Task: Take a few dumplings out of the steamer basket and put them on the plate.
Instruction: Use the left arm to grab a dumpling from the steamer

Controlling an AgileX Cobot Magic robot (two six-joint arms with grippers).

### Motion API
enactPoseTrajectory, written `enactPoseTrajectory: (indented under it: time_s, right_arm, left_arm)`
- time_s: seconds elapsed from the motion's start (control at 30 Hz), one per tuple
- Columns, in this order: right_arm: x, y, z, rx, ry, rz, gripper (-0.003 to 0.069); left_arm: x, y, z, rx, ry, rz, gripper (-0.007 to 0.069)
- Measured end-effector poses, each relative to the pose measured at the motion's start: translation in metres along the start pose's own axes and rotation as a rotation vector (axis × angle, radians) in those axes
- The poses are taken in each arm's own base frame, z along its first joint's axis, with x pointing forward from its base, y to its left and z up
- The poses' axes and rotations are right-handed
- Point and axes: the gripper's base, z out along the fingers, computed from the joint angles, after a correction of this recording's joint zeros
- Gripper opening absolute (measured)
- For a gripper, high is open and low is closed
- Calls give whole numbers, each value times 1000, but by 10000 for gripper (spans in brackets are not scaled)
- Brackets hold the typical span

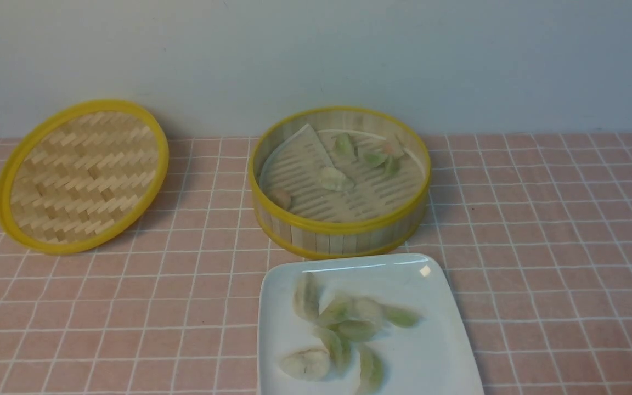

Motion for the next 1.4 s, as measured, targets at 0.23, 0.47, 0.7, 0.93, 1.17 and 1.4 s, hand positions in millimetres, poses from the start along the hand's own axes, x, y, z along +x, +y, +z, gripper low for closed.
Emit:
enactPoseTrajectory:
  time_s: [0.23,0.47,0.7,0.93,1.17,1.4]
  right_arm:
    - [-10,5,0,-69,-121,121,-14]
    - [-34,11,-7,-175,-382,245,-14]
    - [-40,12,-10,-201,-457,249,-14]
    - [-92,20,-21,-175,-163,358,-14]
    - [-150,47,-4,-177,497,29,-14]
    - [-159,67,32,-214,752,-92,-14]
  left_arm:
    - [-54,-68,52,60,298,102,-6]
    - [-7,-78,150,19,1098,291,-6]
    - [90,-40,201,77,1538,354,-6]
    - [156,-56,240,209,1652,462,-6]
    - [212,-77,284,301,1750,702,6]
    - [260,-80,319,318,1675,863,141]
